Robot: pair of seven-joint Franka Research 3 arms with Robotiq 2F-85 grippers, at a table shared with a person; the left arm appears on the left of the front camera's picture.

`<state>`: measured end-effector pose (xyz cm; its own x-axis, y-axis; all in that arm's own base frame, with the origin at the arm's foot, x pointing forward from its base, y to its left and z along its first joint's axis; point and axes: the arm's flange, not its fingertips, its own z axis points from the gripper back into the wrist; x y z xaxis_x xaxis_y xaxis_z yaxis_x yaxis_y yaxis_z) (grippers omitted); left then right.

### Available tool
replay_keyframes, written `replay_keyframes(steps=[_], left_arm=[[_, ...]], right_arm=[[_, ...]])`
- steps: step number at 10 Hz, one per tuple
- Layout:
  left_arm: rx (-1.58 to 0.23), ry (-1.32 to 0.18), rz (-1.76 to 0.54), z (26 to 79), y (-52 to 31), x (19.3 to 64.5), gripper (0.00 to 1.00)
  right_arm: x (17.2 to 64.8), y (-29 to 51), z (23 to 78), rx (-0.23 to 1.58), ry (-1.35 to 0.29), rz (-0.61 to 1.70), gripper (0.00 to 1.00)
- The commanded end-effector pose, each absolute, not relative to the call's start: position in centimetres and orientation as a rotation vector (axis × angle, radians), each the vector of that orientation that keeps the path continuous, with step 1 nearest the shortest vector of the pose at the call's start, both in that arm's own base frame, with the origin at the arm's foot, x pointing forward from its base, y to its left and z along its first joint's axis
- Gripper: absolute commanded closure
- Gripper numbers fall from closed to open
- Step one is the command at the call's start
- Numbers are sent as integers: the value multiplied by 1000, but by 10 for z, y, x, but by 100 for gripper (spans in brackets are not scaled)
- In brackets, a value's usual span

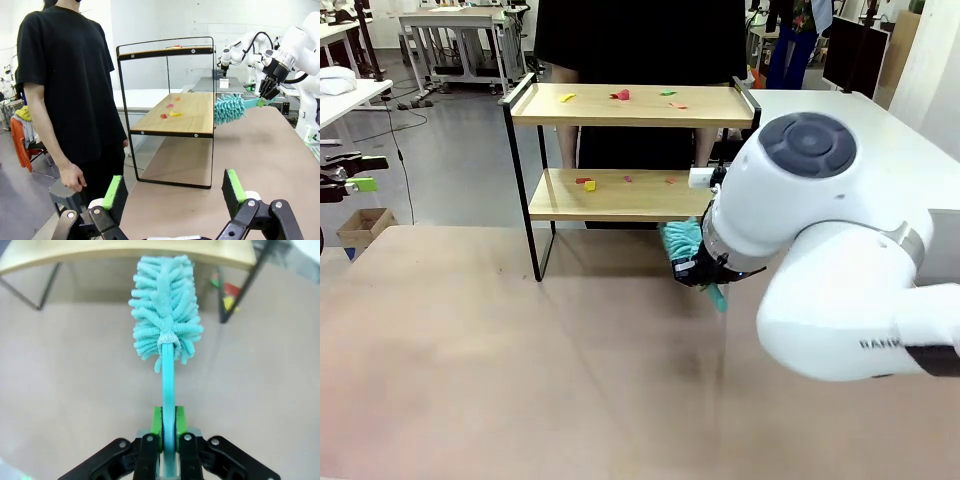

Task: Clean the shelf.
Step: Clean the specific section of the Shelf indicated by the human with the Duster.

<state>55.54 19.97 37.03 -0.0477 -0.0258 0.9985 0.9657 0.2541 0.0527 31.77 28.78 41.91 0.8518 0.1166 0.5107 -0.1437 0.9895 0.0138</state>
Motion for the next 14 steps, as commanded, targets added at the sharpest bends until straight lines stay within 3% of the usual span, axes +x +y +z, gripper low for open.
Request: replay_keyframes(steps=[1,5,8,11,14], left_arm=[[-977,-1348,-1064,374,199,554,0],[-977,-1348,-1064,374,199,554,0],[-977,-1348,-1064,374,199,554,0],[-977,-1348,-1064,374,199,554,0],[-977,-1348,-1064,374,199,554,0]], right_arm=[[293,239,435,151,-449,332,87],[289,222,443,337,-355,636,87],[287,207,449,391,-185,729,87],[266,177,479,289,-92,767,87],[244,125,519,297,-113,837,87]])
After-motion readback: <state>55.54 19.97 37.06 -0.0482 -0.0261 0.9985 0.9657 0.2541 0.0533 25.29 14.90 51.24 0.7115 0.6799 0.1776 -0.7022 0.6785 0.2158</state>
